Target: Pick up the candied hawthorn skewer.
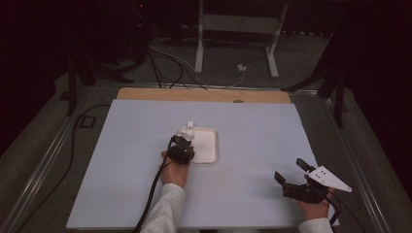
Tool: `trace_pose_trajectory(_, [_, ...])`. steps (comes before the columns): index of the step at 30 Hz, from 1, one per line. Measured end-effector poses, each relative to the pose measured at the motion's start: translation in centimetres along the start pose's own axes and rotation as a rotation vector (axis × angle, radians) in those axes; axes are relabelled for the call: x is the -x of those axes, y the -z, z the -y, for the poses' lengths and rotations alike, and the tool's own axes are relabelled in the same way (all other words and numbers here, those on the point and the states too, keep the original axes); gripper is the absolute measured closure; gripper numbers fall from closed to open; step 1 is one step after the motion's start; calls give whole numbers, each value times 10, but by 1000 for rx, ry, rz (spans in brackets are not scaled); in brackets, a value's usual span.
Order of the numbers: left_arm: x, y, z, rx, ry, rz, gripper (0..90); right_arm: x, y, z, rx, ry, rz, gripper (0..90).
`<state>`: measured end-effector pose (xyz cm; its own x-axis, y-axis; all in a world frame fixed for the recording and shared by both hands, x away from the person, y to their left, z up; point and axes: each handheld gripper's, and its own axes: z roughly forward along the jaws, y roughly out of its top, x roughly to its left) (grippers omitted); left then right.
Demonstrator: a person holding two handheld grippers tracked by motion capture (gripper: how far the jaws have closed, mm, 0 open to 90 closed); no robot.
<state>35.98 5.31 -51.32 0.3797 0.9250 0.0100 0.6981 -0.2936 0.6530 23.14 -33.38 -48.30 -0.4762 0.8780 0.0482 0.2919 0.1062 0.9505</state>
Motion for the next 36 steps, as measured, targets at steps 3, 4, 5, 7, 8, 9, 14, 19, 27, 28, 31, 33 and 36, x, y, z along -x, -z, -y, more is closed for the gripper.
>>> trace_pose_trajectory(3, [-3,-1,-2,-13,10,1,897,0,0,0,1,-1,-2,22])
trace_pose_trajectory(4, [-3,-1,-3,-17,8,3,897,0,0,0,1,-1,-2,22])
trace_pose_trajectory(5, [-4,-1,-3,-17,5,0,899,0,0,0,1,-1,-2,22])
trace_pose_trajectory(7, [-5,-1,-3,-15,7,3,900,0,0,0,0,-5,-2,22])
trace_pose_trajectory(8, [-5,-1,-3,-13,8,3,900,1,0,0,0,-7,-2,22])
trace_pose_trajectory(9, [-5,-1,-3,-12,9,3,900,1,0,0,0,-11,-3,22])
trace_pose_trajectory(14, [-6,0,-1,-6,12,29,900,2,1,0,0,-19,-1,24])
trace_pose_trajectory(19, [-6,5,0,4,13,39,900,3,1,1,1,-23,-2,24])
trace_pose_trajectory(27, [-10,6,0,-8,12,18,900,3,1,1,0,-30,-4,24])
trace_pose_trajectory(28, [-11,4,0,-13,11,10,900,3,0,1,0,-32,-5,24])
trace_pose_trajectory(31, [-13,1,-2,-18,14,-3,900,3,1,1,0,-33,-6,24])
trace_pose_trajectory(33, [-13,-1,-4,-21,14,-19,900,4,1,1,0,-34,-5,24])
trace_pose_trajectory(36, [-13,-5,-9,-36,6,-28,893,4,1,1,0,-38,-6,24])
